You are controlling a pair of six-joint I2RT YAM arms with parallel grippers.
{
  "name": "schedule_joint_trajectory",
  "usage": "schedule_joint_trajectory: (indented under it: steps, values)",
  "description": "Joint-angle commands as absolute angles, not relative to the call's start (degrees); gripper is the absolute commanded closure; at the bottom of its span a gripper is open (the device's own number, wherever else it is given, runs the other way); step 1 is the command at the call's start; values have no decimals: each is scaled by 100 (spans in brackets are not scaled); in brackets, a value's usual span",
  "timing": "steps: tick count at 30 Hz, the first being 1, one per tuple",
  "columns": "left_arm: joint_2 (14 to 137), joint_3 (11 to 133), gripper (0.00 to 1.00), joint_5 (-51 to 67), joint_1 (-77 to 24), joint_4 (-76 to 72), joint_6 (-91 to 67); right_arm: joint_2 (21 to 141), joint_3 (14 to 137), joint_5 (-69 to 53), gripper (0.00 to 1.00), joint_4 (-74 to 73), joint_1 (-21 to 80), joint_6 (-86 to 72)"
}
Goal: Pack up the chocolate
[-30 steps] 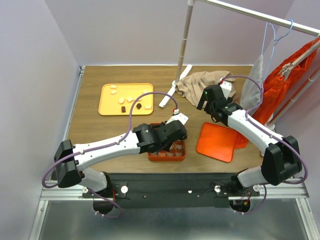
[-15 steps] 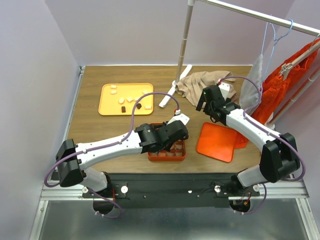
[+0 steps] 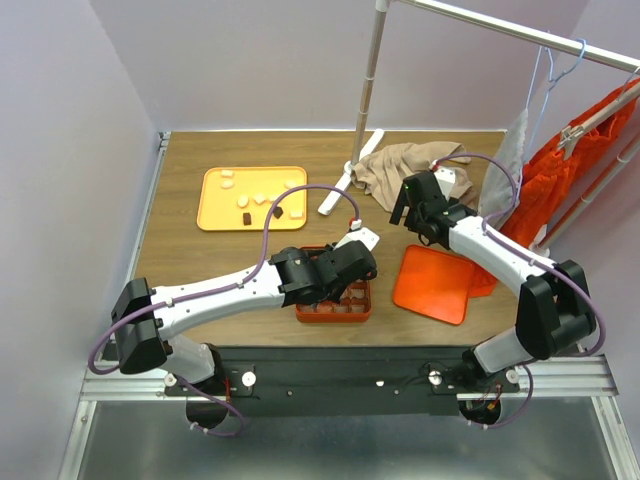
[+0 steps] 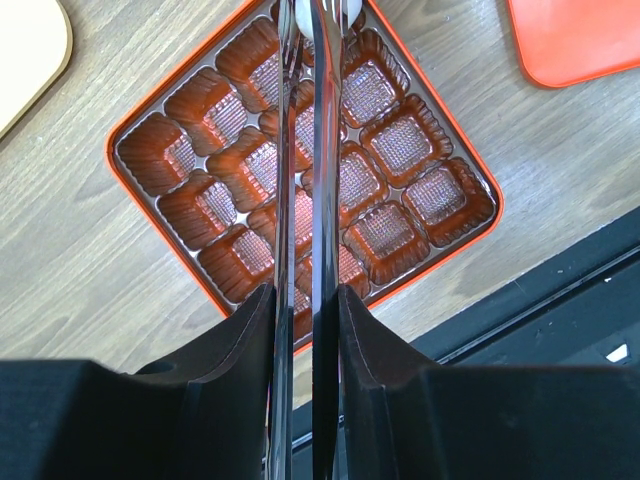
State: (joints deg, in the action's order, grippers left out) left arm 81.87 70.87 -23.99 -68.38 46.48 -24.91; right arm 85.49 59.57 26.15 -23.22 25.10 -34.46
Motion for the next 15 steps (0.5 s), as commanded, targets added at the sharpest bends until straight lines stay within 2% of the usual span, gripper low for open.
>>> schedule_joint_trajectory:
  steps: [1,5,7,15]
  values:
    - [8068,7146,71,-2382,-6873,4632,-2435,8657,5959,2426,0,-2329,2470,-3445]
    - [8068,7154,68,-2400,-6873,4597,-2382,8684,5959,2443,0,-2329,2479,-3463]
    - [8077,7154,64,-2382,-6873,4588,-2347,8701,5968,2435,0,-2329,2470,-3472]
    - [8060,7154,60,-2391,-6873,4605,-2294,8780,6020,2408,0,-2329,2479,-3480]
